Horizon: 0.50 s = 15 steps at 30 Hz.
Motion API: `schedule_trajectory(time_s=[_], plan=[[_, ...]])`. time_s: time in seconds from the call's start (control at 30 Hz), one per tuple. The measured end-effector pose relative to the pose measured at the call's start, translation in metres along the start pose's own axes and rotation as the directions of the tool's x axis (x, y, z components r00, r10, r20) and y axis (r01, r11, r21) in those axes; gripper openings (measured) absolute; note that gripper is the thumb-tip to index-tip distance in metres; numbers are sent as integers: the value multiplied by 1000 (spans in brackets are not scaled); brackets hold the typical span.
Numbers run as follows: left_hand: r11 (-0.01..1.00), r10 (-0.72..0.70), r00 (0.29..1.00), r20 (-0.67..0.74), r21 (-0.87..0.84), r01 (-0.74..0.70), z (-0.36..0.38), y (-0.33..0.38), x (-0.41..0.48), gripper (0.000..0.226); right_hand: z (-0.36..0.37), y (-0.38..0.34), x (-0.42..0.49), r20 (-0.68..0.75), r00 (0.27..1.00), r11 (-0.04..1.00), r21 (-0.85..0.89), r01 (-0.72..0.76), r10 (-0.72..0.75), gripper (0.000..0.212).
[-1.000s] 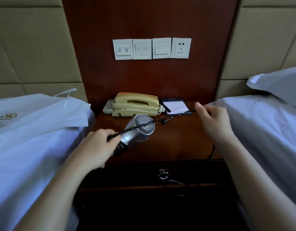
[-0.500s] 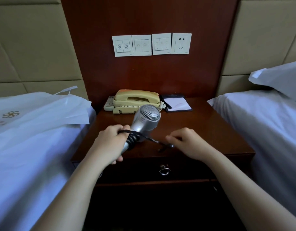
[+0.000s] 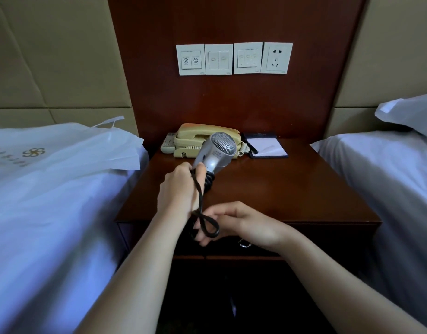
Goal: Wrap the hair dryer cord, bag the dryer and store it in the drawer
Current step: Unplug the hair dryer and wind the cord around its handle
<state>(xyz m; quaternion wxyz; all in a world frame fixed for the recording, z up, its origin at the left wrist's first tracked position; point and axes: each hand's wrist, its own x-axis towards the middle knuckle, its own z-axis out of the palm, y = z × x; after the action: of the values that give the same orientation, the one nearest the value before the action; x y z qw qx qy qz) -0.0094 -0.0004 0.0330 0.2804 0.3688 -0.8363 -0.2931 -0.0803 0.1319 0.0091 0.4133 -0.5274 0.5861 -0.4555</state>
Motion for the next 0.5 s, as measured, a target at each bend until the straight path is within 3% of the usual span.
schedule_trajectory(time_s=[0.13, 0.27, 0.37, 0.5], plan=[[999, -16, 999, -37, 28, 17, 1, -1, 3, 45, 8, -11, -2, -80, 995, 989, 124, 77, -67, 29], [998, -37, 998, -60, 46, 40, -1, -5, 4, 45, 12, -7, 5, -142, 990, 966, 254, 42, -5, 52], [998, -24, 997, -74, 57, 29, -2, -10, 6, 45, 19, -11, 5, -85, 996, 883, 468, 50, -12, 57], [995, -34, 996, -79, 95, 41, -6, -17, 9, 47, 29, -14, 10, -100, 995, 710, 698, 87, -23, 44]])
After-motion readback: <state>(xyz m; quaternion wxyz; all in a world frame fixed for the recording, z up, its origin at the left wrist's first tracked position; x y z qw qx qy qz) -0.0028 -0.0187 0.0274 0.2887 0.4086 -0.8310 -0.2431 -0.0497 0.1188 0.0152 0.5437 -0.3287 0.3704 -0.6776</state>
